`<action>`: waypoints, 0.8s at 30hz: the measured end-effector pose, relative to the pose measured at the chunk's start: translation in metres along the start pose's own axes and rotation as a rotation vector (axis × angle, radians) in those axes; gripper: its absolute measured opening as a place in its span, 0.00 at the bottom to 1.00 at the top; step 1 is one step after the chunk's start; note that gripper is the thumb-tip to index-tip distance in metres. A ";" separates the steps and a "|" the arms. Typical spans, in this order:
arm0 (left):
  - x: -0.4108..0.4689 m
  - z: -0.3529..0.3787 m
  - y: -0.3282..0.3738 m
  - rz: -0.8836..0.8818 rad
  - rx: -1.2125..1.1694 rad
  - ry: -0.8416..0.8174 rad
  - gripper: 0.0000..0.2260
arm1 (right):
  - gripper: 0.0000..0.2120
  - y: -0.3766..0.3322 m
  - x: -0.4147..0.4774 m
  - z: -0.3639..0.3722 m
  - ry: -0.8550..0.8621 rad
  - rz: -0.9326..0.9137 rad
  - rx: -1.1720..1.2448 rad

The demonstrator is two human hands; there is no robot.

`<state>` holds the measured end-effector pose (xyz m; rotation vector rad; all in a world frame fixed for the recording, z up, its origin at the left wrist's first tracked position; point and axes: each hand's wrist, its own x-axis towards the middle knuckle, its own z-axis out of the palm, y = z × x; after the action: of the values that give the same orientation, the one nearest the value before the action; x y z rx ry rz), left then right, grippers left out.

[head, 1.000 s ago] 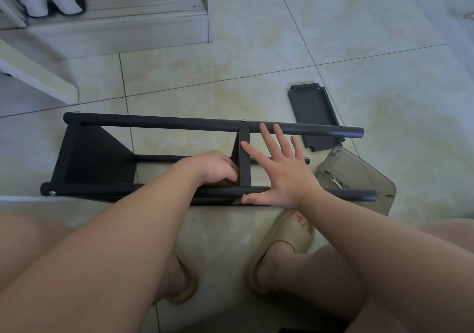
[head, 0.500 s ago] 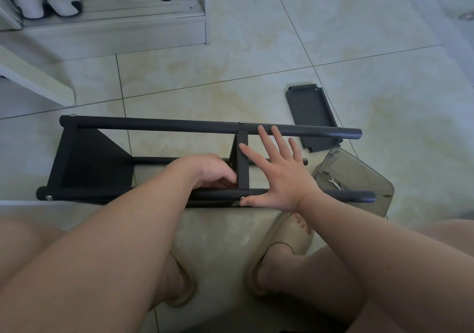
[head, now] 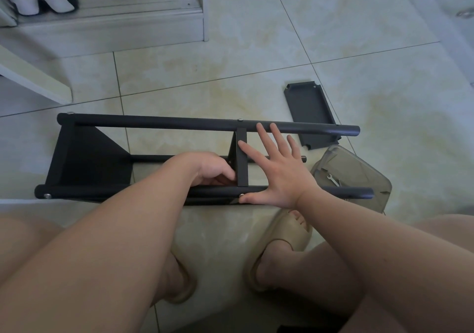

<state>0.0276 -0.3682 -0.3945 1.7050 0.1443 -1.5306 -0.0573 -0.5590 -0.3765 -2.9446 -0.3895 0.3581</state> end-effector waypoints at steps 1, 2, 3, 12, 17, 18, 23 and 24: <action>0.000 0.000 0.000 0.004 0.003 0.004 0.06 | 0.54 0.000 0.000 0.000 -0.003 -0.001 -0.002; -0.001 0.001 0.000 0.010 0.011 0.012 0.05 | 0.54 0.000 0.000 0.000 -0.004 -0.001 -0.002; -0.001 0.001 0.000 0.017 0.021 0.018 0.04 | 0.54 0.000 0.000 -0.001 -0.004 0.000 -0.001; -0.003 0.002 0.001 0.016 0.054 0.011 0.06 | 0.53 -0.001 0.000 -0.001 -0.003 0.001 0.003; -0.002 -0.001 -0.001 -0.028 0.036 -0.023 0.11 | 0.53 -0.001 0.000 0.001 0.007 0.002 0.003; -0.002 0.000 -0.001 -0.032 0.042 -0.028 0.11 | 0.54 -0.001 -0.001 0.000 0.009 0.001 0.006; 0.000 0.002 0.000 0.031 0.059 0.039 0.05 | 0.54 -0.001 -0.001 -0.002 -0.006 0.003 0.003; 0.000 0.002 0.000 0.039 0.067 0.034 0.04 | 0.54 -0.001 -0.001 -0.002 -0.011 0.003 0.000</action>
<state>0.0260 -0.3700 -0.3941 1.7771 0.0784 -1.4933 -0.0580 -0.5582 -0.3739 -2.9444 -0.3860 0.3753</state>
